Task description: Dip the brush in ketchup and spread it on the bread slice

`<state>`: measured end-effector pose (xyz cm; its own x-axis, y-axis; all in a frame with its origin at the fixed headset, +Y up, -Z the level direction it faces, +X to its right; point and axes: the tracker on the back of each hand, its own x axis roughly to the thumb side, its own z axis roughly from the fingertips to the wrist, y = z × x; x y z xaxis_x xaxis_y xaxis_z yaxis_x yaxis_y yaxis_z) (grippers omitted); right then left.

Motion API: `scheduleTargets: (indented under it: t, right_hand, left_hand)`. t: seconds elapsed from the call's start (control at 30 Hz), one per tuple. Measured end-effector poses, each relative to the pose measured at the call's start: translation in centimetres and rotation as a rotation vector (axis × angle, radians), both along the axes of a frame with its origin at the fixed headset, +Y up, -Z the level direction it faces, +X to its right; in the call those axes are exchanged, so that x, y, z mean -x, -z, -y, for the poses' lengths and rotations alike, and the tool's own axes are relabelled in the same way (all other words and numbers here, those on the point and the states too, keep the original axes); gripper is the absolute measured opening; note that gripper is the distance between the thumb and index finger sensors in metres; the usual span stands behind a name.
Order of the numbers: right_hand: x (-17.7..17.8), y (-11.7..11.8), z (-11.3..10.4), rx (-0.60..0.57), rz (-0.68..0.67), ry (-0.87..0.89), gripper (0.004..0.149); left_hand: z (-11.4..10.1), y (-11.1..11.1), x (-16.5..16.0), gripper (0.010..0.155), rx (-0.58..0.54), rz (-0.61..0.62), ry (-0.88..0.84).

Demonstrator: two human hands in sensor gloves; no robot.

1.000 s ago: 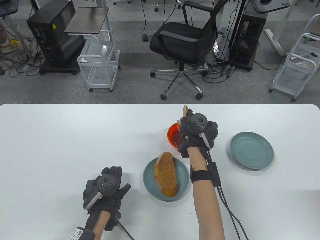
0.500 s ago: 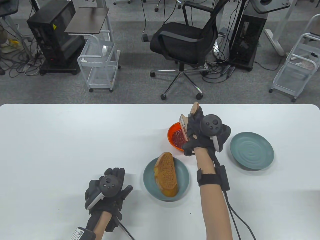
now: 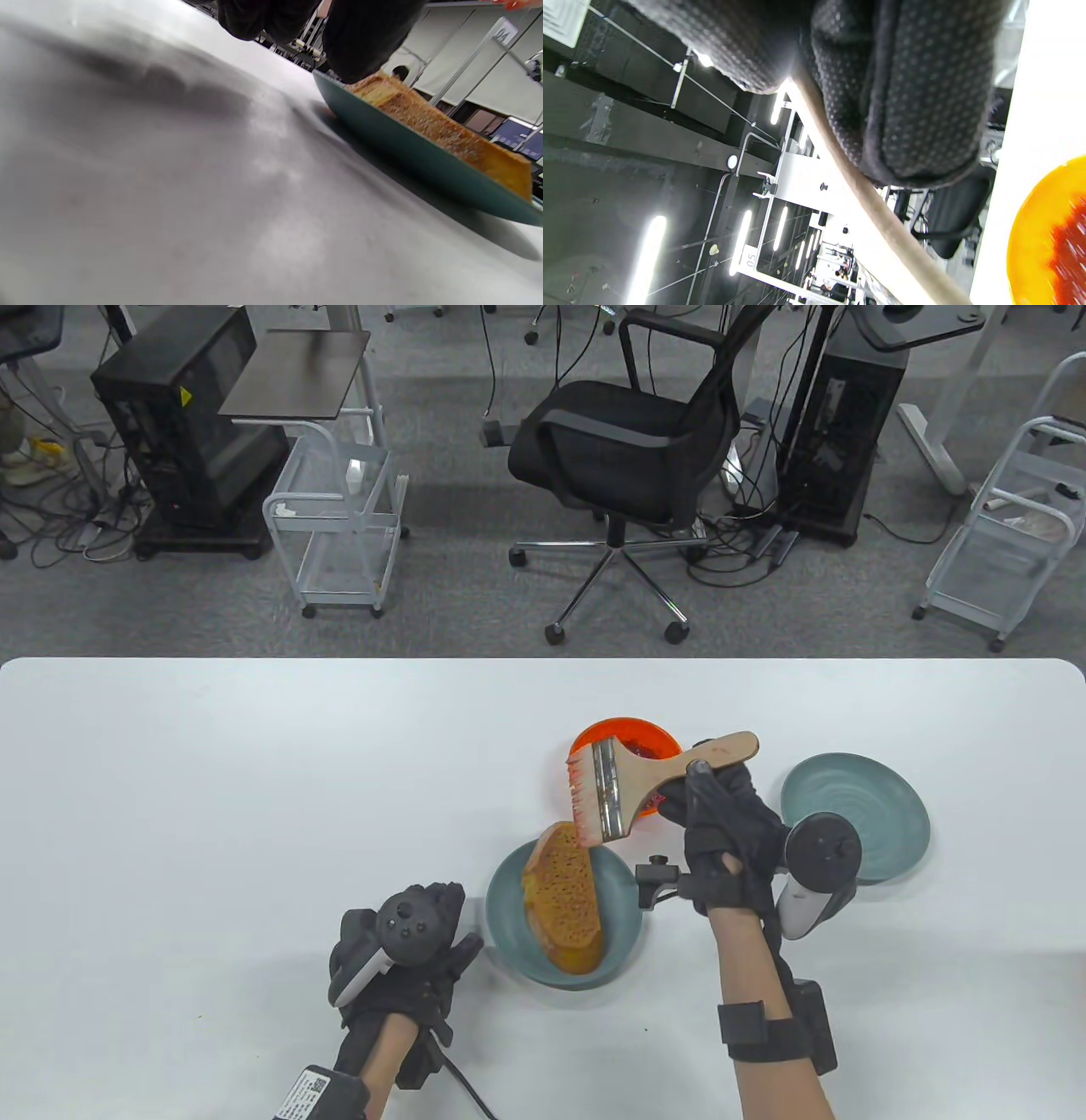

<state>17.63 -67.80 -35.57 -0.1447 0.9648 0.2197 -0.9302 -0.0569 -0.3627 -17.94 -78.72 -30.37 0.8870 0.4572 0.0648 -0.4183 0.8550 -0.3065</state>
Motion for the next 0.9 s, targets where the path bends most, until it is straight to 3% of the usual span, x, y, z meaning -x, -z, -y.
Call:
scheduleTargets:
  t: [0.27,0.73,0.9]
  right_hand:
    - [3.5,0.3,3.0,0.079,-0.060,-0.051,0.052]
    - [3.8,-1.1,3.4,0.063,0.010,-0.258,0.052]
    - [3.2,-1.5,2.8,-0.009,0.054,-0.359,0.052]
  left_hand:
    - [-0.2,0.6,-1.5,0.065,0.025,0.028,-0.035]
    - [0.5,0.5,-2.0,0.062,0.035,0.064,-0.031]
    - [0.6,0.1,-2.5,0.056,0.031,0.091,0.000]
